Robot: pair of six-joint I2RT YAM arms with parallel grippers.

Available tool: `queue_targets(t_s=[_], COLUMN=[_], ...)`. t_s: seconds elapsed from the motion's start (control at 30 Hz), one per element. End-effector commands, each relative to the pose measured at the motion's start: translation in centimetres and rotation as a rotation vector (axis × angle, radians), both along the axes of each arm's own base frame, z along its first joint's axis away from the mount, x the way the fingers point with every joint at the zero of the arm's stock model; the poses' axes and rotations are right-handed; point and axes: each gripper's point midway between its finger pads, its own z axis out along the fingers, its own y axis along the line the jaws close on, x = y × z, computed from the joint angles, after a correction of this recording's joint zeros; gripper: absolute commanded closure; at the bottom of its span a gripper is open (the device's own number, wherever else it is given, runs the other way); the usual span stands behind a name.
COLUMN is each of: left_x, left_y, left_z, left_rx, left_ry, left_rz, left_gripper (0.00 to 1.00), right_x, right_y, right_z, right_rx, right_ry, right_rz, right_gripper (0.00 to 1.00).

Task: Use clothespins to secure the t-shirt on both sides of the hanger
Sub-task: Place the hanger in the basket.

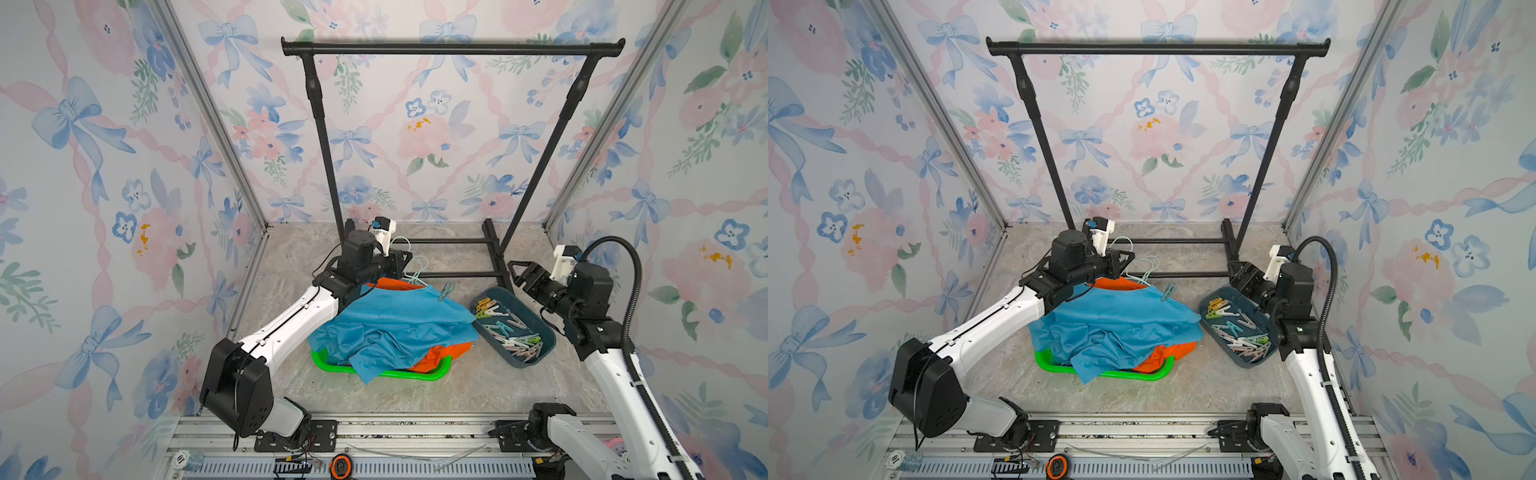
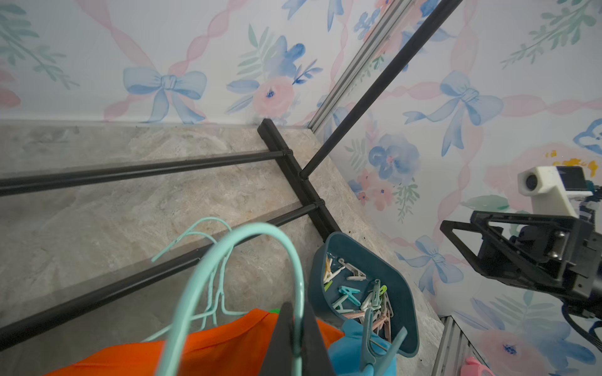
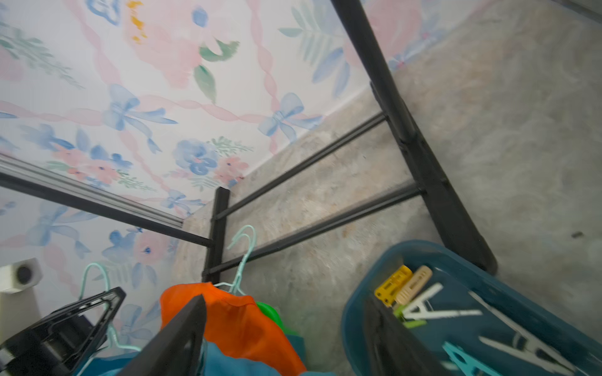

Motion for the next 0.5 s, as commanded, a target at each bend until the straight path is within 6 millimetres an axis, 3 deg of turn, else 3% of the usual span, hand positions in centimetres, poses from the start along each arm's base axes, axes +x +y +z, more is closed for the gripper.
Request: queue_targets(t_s=[0.0, 0.2, 0.4, 0.43, 0.47], left_x=[0.6, 0.3, -0.1, -0.2, -0.4], left_y=[0.0, 0.8, 2.3, 2.6, 2.9], left_z=[-0.4, -4.6, -5.3, -5.4, -5.2], left_rx=[-0.069, -0.030, -0.007, -0.002, 0.001], left_ry=[-0.013, 0.066, 0.076, 0.078, 0.078], left_rz=[0.028, 0.059, 0.108, 0.119, 0.130], left_gripper=[0.88, 0.64, 0.40, 0.33, 0.18], right_x=[-1.1, -0.9, -0.2, -0.2, -0.1], right_y=[-2.2, -2.8, -3.3, -3.4, -3.5], right_z=[-5.6, -11.7, -14.5, -14.8, -15.1], right_rx=[-0.098, -0.116, -0.158, -0.162, -0.167], right_ry=[0.170, 0.303, 0.385, 0.396, 0.403], right_rz=[-0.081, -0.107, -0.122, -0.125, -0.128], right_gripper=[0.31, 0.36, 0.38, 0.38, 0.41])
